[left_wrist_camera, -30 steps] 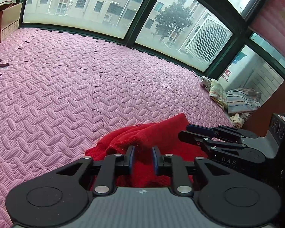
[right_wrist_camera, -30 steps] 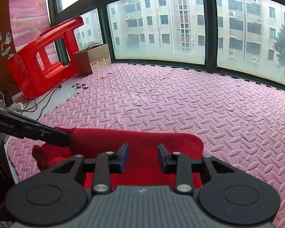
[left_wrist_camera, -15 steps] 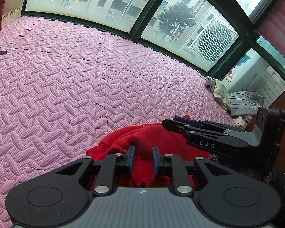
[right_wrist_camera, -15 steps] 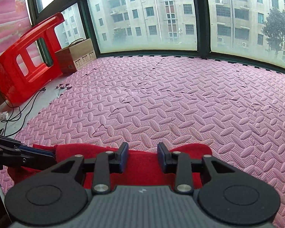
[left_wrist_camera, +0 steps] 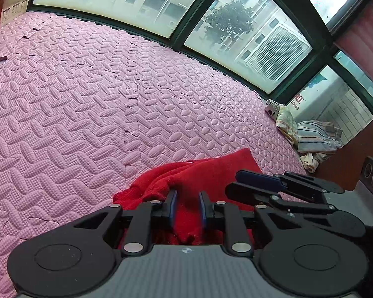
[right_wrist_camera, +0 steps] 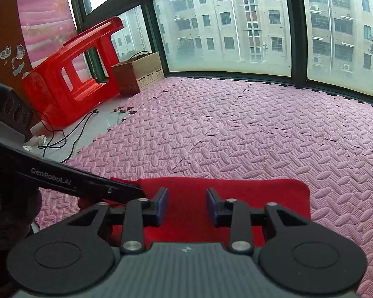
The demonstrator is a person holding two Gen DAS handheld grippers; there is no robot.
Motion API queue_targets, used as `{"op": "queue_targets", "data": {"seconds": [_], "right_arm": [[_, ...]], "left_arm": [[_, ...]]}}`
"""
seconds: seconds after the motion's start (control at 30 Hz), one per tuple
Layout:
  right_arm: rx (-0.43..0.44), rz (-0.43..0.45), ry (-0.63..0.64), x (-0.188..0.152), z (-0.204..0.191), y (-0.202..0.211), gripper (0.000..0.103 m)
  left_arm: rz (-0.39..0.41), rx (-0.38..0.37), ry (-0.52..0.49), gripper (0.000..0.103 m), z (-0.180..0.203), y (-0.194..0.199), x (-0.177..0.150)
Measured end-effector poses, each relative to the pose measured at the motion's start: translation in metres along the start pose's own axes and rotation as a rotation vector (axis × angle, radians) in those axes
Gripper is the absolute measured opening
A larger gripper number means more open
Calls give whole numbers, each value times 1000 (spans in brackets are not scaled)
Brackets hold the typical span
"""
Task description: Fold clothes
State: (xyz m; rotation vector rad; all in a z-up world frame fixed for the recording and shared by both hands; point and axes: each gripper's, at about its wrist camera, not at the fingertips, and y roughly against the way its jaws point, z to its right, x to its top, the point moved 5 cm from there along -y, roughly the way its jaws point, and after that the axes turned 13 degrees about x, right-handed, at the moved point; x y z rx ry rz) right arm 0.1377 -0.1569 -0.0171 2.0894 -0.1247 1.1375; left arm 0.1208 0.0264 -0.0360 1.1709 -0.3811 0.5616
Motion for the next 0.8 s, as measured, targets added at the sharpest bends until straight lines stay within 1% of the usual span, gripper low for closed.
{"op": "queue_targets", "data": {"seconds": [0.07, 0.17, 0.27, 0.33, 0.53, 0.8], "right_arm": [[38, -17, 24, -6, -15, 0, 34], [65, -33, 53, -12, -31, 0, 34], [59, -28, 91, -16, -41, 2, 34], [53, -18, 93, -17, -43, 3, 34], [24, -61, 148, -35, -48, -14, 34], [26, -5, 165, -19, -55, 5, 33]], "left_arm": [[-1, -2, 1, 21, 0, 0, 0], [-1, -1, 2, 21, -1, 0, 0], [0, -1, 3, 21, -2, 0, 0], [-1, 2, 4, 21, -2, -1, 0], [-5, 7, 12, 21, -4, -3, -1], [-1, 7, 13, 20, -5, -3, -2]]}}
